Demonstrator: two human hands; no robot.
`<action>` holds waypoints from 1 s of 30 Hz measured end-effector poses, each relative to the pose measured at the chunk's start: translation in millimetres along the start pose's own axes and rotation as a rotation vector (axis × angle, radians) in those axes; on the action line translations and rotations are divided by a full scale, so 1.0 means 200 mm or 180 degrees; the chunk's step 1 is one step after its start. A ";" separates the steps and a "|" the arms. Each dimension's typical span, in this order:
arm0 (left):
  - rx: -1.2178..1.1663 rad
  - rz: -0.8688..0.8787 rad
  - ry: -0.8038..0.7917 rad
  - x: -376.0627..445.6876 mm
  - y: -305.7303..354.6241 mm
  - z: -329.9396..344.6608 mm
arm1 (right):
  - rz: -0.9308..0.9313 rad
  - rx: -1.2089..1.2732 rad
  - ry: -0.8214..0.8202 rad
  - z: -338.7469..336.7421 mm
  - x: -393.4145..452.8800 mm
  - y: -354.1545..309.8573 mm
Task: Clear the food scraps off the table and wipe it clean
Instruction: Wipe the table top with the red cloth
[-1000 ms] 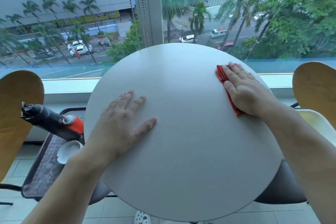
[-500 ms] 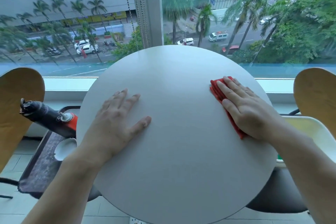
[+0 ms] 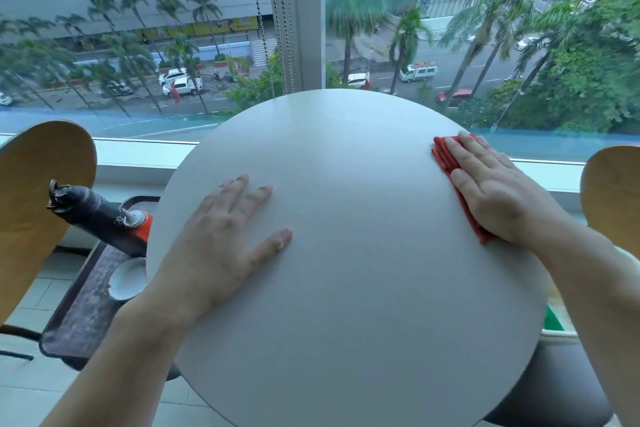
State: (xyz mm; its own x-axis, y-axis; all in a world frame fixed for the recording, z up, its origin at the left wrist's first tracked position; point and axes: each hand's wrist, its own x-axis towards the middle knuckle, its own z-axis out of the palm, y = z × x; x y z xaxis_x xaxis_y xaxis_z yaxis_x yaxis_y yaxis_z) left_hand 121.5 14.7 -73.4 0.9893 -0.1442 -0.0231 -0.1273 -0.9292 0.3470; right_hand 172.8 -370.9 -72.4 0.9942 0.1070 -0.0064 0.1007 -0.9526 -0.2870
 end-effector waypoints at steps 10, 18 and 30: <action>0.0067 0.0038 -0.0090 0.01 -0.01 -0.01 | -0.0042 -0.0122 -0.0094 0.06 -0.03 -0.10; 0.0049 0.0037 -0.0091 0.01 -0.01 -0.01 | -0.0098 0.0025 -0.0184 0.04 -0.19 -0.04; 0.0015 -0.0025 -0.0132 0.02 0.00 -0.01 | 0.0192 -0.0020 -0.0171 0.02 0.09 0.08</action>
State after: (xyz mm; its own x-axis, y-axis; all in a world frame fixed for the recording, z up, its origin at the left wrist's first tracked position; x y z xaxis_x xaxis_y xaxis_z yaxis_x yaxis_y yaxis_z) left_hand 125.3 15.8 -71.5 0.9864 -0.1510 -0.0648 -0.1201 -0.9319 0.3423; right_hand 192.6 -382.9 -80.0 0.9951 0.0643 -0.0749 0.0411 -0.9596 -0.2784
